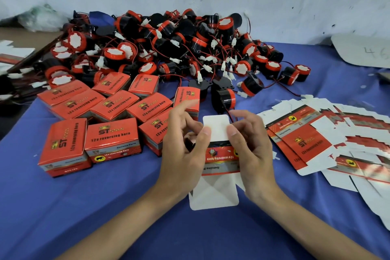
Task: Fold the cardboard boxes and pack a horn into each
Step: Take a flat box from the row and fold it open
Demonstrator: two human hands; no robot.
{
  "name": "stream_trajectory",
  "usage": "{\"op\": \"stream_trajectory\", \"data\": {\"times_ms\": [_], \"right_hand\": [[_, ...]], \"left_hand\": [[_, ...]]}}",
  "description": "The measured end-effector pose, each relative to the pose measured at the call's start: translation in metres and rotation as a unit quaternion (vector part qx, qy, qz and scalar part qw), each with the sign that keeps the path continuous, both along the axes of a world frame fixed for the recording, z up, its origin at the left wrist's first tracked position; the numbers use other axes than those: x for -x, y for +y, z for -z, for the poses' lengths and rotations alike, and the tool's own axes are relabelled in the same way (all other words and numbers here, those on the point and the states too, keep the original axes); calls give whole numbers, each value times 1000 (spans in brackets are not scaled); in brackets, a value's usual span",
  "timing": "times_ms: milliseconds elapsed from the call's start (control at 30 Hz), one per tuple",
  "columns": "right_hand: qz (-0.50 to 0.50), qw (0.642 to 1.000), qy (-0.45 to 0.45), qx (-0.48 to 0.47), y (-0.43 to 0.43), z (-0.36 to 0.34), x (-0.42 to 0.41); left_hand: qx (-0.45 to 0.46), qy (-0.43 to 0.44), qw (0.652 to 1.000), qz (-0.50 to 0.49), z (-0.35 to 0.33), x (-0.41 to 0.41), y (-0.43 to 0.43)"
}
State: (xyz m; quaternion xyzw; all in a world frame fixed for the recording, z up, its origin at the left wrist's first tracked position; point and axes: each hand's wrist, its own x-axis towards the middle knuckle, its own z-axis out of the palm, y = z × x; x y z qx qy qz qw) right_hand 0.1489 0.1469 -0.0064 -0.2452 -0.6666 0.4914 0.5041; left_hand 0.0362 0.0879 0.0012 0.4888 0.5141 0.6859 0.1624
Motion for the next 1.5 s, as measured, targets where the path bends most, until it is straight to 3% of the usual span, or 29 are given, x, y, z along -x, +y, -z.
{"op": "stream_trajectory", "data": {"times_ms": [100,433,567,667,733,800,867,967,1067,1100,1200,1267,1300,1333,1400,1433,1467,1500], "right_hand": [[-3,999,-3,-33,-1,1,-1],[45,999,-9,-10,-5,0,1],[48,999,-16,-14,-3,2,0],[82,994,-14,-75,2,-3,-1],[153,974,-19,-164,10,-9,-4],[213,943,-39,-252,16,-13,-11],[208,936,-56,-280,14,-12,-17],[98,983,-105,-114,2,-10,-11],[-52,988,8,143,-3,-10,-4],[-73,980,34,184,-2,-11,-5],[-98,979,15,175,3,-13,-10],[-69,992,-89,64,7,-16,-11],[-45,981,-176,-73,11,-15,-12],[-30,939,-272,-210,16,-15,-13],[-60,808,-409,-419,22,-20,-16],[-118,770,-450,-437,24,-26,-17],[-178,766,-461,-411,26,-35,-17],[-215,796,-428,-369,30,-42,-17]], "left_hand": [[-9,79,997,-22,1,1,0],[-81,118,988,-60,8,-8,0],[-56,132,988,-47,10,-9,-1],[26,190,981,-11,7,-5,-3],[85,229,970,-5,6,-2,-2],[87,247,964,-43,5,1,-1],[49,243,962,-116,4,5,3],[14,236,960,-152,5,7,5],[69,254,964,-36,14,-3,2],[84,255,963,3,18,-6,1],[111,230,964,71,20,-5,1],[133,218,964,78,18,1,0],[139,211,965,66,17,4,0],[134,199,970,50,16,7,0],[104,182,977,22,13,12,3],[96,179,979,14,12,15,5],[97,175,980,9,12,19,7],[104,164,981,8,13,22,9]]}}
